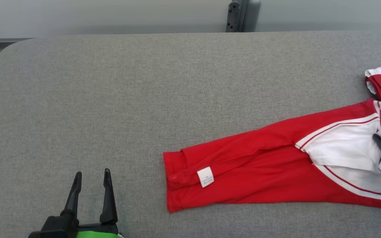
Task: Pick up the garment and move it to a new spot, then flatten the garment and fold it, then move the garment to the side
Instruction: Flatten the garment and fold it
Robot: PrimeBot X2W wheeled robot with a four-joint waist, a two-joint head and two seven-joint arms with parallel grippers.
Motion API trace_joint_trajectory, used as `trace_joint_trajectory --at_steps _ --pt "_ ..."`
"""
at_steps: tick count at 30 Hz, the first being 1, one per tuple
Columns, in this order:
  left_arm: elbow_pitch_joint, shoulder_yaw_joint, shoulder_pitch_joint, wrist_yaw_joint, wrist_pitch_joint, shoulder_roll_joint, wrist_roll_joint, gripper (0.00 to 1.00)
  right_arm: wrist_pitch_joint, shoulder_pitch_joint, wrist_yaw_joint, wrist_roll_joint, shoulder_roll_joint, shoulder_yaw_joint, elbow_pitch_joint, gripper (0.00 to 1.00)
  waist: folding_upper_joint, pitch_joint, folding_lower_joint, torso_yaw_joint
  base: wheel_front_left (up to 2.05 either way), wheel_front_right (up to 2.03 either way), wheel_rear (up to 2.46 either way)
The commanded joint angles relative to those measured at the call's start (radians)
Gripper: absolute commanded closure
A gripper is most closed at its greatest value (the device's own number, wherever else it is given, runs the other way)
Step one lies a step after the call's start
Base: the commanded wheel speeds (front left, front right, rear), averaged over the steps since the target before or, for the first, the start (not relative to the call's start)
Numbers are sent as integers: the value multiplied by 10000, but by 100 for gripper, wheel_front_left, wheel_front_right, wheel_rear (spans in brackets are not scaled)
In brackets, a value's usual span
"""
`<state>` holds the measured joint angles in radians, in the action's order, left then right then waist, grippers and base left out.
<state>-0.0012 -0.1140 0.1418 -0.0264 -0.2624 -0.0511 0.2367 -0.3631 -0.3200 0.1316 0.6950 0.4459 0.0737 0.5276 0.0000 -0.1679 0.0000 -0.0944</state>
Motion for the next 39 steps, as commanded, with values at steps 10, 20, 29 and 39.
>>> trace_joint_trajectory --at_steps 10,20,29,39 --pt "96 53 372 -95 -25 4 285 0 -276 724 -13 386 951 994 -1869 100 0 366 0 64 0 0 0" --pt "48 -302 414 -257 -26 1 533 0 -1665 1869 -9 -180 -984 -343 -5711 100 0 434 0 -67 0 0 0" --pt "198 -382 62 -83 -26 0 417 0 -939 1280 -9 -1793 -3648 -2515 -4479 100 0 248 0 -314 0 0 0" --pt "448 -528 135 -176 -26 0 533 0 79 647 -9 -1369 -3940 -3866 -2808 100 0 337 0 -623 0 0 0"
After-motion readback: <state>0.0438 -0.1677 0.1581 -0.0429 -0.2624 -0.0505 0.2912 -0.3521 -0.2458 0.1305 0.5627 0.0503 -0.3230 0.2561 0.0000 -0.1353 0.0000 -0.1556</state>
